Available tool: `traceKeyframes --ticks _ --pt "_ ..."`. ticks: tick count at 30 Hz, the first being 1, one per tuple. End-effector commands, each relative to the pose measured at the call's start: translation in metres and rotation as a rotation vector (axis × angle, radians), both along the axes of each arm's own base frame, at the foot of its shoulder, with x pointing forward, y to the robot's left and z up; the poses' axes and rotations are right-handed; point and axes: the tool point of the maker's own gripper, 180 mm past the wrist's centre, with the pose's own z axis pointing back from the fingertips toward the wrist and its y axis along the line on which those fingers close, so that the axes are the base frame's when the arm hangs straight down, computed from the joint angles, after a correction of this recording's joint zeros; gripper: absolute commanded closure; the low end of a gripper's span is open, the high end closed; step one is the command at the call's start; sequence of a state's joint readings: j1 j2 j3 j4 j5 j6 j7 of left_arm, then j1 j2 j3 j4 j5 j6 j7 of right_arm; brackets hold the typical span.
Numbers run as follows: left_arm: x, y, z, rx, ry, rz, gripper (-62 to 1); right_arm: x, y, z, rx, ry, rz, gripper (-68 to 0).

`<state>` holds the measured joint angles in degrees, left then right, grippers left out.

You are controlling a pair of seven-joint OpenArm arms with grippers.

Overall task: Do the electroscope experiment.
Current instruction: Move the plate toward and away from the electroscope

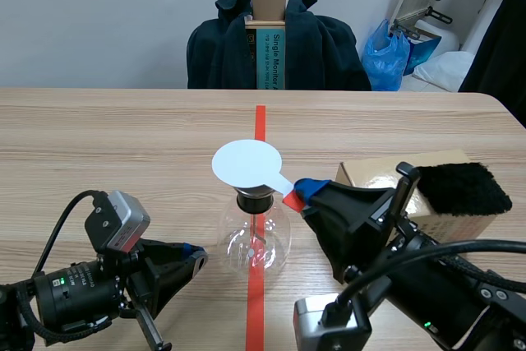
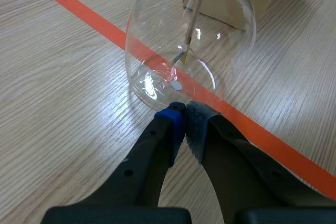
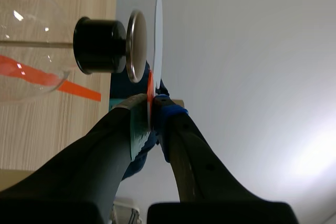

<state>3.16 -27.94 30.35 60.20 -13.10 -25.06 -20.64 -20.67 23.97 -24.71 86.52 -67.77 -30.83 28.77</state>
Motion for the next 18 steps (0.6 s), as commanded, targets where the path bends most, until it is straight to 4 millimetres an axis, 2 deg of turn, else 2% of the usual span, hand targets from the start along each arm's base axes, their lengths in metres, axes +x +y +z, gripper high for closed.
traceKeyframes --ticks 1,18 --pt "0.007 -0.005 0.013 -0.038 -0.033 0.007 -3.1 0.009 -0.005 0.012 0.008 -0.044 -0.03 -0.6" --pt "0.007 -0.005 0.013 -0.04 -0.034 0.007 -3.1 0.043 -0.051 0.015 0.017 -0.052 -0.344 -0.7"
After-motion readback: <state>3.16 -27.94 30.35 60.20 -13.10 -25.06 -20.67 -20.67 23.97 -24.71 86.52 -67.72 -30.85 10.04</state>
